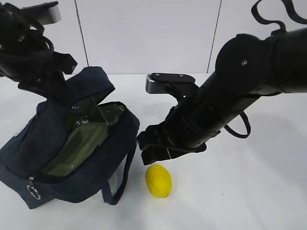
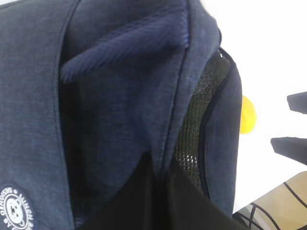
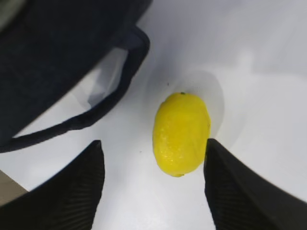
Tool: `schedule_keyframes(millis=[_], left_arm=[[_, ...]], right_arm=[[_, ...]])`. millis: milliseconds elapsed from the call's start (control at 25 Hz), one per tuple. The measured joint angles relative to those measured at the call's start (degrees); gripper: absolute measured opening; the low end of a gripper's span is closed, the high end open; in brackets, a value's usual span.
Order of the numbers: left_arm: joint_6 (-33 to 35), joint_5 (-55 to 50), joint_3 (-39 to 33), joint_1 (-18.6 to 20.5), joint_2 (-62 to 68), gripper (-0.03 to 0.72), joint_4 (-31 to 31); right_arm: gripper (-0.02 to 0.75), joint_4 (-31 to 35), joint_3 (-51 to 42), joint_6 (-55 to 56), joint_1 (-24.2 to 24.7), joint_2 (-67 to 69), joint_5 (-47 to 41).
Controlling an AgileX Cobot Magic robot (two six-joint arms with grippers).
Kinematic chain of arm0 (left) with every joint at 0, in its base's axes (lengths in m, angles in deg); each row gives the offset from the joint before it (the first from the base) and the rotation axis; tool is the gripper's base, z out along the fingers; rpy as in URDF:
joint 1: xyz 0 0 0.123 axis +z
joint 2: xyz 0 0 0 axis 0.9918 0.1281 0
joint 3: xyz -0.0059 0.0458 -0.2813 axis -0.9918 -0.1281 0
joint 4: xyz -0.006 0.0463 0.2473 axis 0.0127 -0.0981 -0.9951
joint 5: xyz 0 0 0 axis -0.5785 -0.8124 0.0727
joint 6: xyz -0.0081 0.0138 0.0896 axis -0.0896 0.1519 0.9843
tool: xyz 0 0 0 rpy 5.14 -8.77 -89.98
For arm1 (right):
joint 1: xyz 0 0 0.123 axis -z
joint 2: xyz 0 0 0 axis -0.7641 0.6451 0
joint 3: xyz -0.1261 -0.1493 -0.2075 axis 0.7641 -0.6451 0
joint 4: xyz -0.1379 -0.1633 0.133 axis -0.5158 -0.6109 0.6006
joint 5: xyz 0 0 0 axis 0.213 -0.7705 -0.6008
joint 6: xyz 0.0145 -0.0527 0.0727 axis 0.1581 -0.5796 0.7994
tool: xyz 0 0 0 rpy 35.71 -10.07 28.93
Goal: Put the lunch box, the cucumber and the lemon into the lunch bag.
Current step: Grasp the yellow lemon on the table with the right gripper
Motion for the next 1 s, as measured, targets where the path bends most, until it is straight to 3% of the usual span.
schedule_keyframes(millis=[320,560,1000], left_arm=[[0.0,0.51,0.0,0.0,0.0,-0.007,0.0],[0.0,0.83,0.0,0.0,0.0,-0.007,0.0],[0.0,1.17,0.0,0.0,0.0,-0.007,-0.44]], right_arm=[[0.5,-1.65,-0.78,-1.74,0.0,2.22,2.14],[0.529,1.83,-0.78,-5.8,0.0,6.51,1.81],[0.536,2.21,-0.78,-7.41,0.0,10.62,4.96]])
